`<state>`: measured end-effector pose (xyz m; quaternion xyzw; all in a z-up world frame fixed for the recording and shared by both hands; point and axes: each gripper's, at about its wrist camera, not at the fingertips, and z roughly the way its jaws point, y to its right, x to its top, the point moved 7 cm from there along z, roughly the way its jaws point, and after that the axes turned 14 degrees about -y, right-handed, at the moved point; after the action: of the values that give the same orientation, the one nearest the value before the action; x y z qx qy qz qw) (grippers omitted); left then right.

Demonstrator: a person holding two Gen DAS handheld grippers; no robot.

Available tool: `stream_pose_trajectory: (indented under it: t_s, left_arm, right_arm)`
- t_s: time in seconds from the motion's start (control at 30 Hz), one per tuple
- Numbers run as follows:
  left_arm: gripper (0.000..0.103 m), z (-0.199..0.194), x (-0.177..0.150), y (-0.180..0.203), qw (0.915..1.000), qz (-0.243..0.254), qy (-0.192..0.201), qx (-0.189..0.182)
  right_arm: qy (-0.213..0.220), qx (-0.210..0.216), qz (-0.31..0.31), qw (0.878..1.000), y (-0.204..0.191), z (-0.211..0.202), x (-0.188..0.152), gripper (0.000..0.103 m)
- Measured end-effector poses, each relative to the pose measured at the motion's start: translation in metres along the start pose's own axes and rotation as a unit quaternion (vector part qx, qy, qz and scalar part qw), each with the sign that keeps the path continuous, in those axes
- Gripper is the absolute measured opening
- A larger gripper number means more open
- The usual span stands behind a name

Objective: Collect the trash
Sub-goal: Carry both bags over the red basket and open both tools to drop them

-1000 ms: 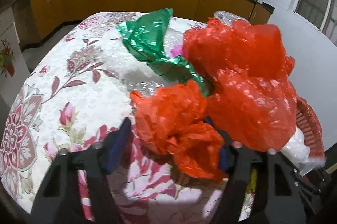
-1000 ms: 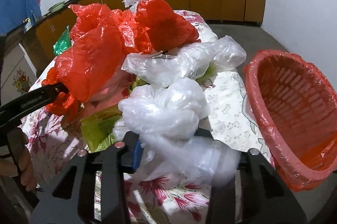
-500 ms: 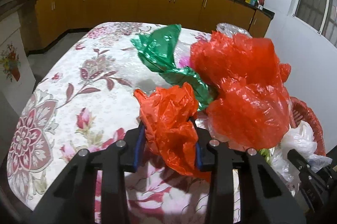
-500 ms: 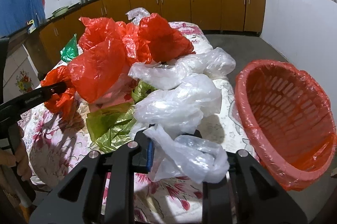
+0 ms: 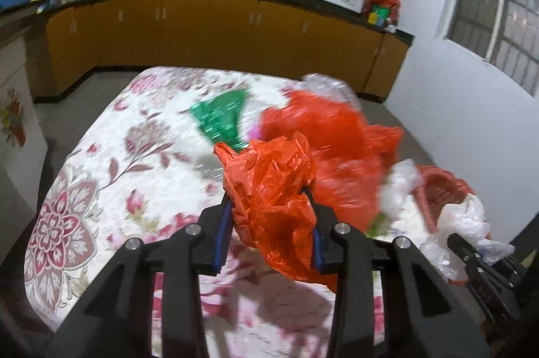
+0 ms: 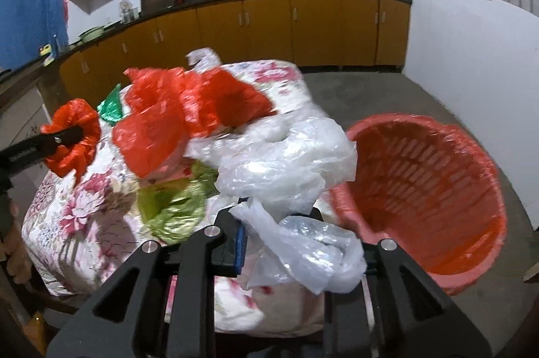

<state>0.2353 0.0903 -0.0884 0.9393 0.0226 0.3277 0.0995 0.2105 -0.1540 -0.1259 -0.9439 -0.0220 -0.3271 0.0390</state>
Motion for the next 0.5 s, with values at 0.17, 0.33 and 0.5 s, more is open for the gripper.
stream_pose_trajectory:
  t_s: [0.17, 0.33, 0.5]
  left_arm:
    - [0.037, -0.017, 0.003, 0.051, 0.9986, 0.039, 0.009, -0.036]
    - [0.037, -0.018, 0.006, 0.116, 0.9935, 0.08, 0.002, -0.081]
    - [0.037, -0.008, 0.006, 0.177, 0.9858, 0.121, -0.009, -0.117]
  right_arm:
    - [0.014, -0.028, 0.03, 0.999, 0.04, -0.018, 0.005, 0.022]
    - [0.027, -0.061, 0.066, 0.996, 0.09, -0.035, 0.008, 0.022]
    - [0.03, -0.077, 0.102, 0.991, 0.133, -0.045, 0.011, 0.022]
